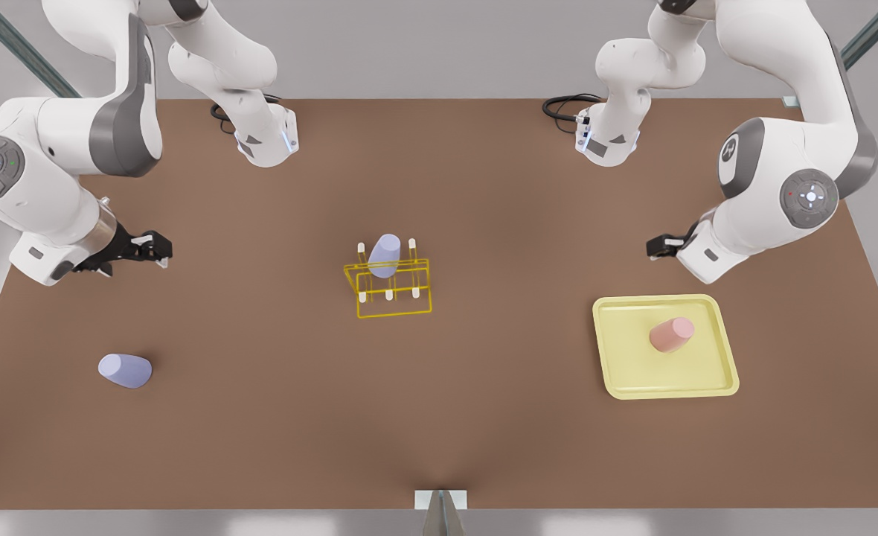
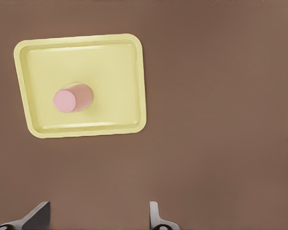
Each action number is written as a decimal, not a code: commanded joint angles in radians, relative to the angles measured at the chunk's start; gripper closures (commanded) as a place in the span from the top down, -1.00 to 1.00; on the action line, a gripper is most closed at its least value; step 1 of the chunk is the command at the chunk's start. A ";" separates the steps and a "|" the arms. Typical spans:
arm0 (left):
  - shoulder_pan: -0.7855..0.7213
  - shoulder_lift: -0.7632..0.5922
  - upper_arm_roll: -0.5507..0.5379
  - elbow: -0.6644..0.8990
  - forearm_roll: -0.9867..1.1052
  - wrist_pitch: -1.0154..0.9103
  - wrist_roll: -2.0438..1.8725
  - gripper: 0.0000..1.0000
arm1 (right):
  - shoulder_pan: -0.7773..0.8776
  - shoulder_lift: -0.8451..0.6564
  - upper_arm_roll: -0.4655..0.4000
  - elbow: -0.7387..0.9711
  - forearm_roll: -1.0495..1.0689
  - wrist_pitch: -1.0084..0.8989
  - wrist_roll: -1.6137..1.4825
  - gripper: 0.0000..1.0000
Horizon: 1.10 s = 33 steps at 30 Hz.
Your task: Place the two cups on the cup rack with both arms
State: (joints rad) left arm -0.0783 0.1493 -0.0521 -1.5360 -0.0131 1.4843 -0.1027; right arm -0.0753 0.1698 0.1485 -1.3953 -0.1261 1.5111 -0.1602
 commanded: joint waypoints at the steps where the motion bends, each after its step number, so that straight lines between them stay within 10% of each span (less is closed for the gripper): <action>1: 0.000 -0.001 0.000 0.000 -0.001 0.027 0.034 1.00 | 0.000 0.000 0.000 -0.001 0.005 0.020 -0.067 1.00; 5: 0.044 0.102 0.024 0.028 0.012 0.050 0.037 1.00 | 0.006 0.169 0.000 0.077 -0.041 0.090 -0.176 1.00; 11: 0.203 0.202 0.037 -0.213 0.005 0.614 0.327 1.00 | -0.072 0.551 -0.173 0.277 -0.003 0.213 -0.191 1.00; 33: 0.201 0.332 0.046 -0.409 0.007 0.918 0.390 1.00 | -0.221 0.639 -0.170 0.130 0.206 0.627 -0.516 1.00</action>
State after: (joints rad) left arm 0.1230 0.4800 -0.0061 -1.9455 -0.0081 2.3809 0.1966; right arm -0.2958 0.8096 -0.0214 -1.2593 0.0749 2.0922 -0.5207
